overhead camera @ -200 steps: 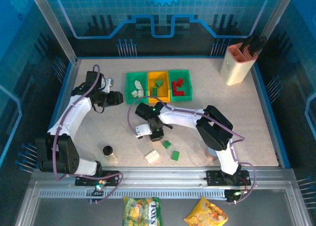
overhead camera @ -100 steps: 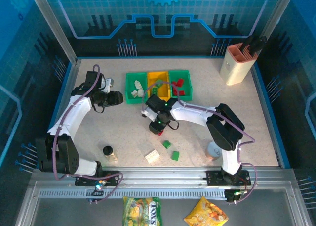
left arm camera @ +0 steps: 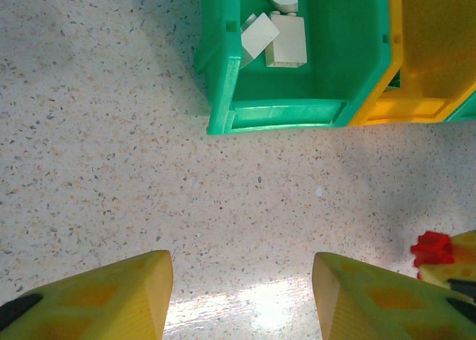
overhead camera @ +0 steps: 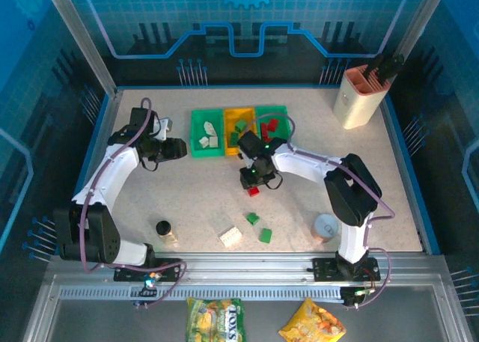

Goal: Sort the legos into containers by color
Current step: Pick up the lego from the bottom-center of the table, then place the lego in the container.

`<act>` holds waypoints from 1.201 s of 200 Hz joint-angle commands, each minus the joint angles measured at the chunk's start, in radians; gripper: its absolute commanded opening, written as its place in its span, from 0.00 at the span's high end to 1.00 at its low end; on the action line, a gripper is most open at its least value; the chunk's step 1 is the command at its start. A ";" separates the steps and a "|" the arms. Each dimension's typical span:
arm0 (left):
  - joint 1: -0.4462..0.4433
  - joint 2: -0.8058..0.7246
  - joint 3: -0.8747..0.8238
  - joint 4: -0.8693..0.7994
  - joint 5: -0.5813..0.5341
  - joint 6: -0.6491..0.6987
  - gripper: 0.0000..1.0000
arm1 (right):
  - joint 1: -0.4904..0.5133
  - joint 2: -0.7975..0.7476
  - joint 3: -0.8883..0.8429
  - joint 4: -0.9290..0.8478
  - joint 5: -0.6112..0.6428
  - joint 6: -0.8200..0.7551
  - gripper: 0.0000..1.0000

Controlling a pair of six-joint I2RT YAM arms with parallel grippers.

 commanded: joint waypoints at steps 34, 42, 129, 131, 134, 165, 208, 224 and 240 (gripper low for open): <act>0.012 -0.001 0.006 -0.010 0.011 0.020 0.46 | -0.121 -0.036 0.093 -0.139 0.105 -0.005 0.76; 0.012 -0.002 0.006 -0.011 0.010 0.020 0.46 | -0.133 -0.026 0.125 -0.157 0.123 -0.016 0.75; 0.011 -0.001 0.005 -0.011 0.001 0.023 0.46 | -0.235 0.161 0.508 -0.249 0.334 -0.035 0.74; 0.011 -0.001 0.005 -0.011 0.002 0.023 0.46 | -0.236 0.165 0.517 -0.251 0.339 -0.035 0.74; 0.012 -0.001 0.005 -0.010 0.000 0.022 0.46 | -0.236 0.174 0.529 -0.254 0.350 -0.034 0.74; 0.011 0.000 0.004 -0.010 -0.002 0.024 0.46 | -0.237 0.266 0.642 -0.291 0.448 -0.049 0.73; 0.012 0.003 0.005 -0.013 -0.006 0.024 0.46 | -0.238 0.362 0.717 -0.262 0.535 -0.090 0.71; 0.012 0.003 0.003 -0.012 -0.006 0.026 0.46 | -0.238 0.392 0.734 -0.241 0.555 -0.110 0.71; 0.011 0.002 0.003 -0.014 -0.010 0.025 0.46 | -0.240 0.423 0.752 -0.225 0.571 -0.128 0.71</act>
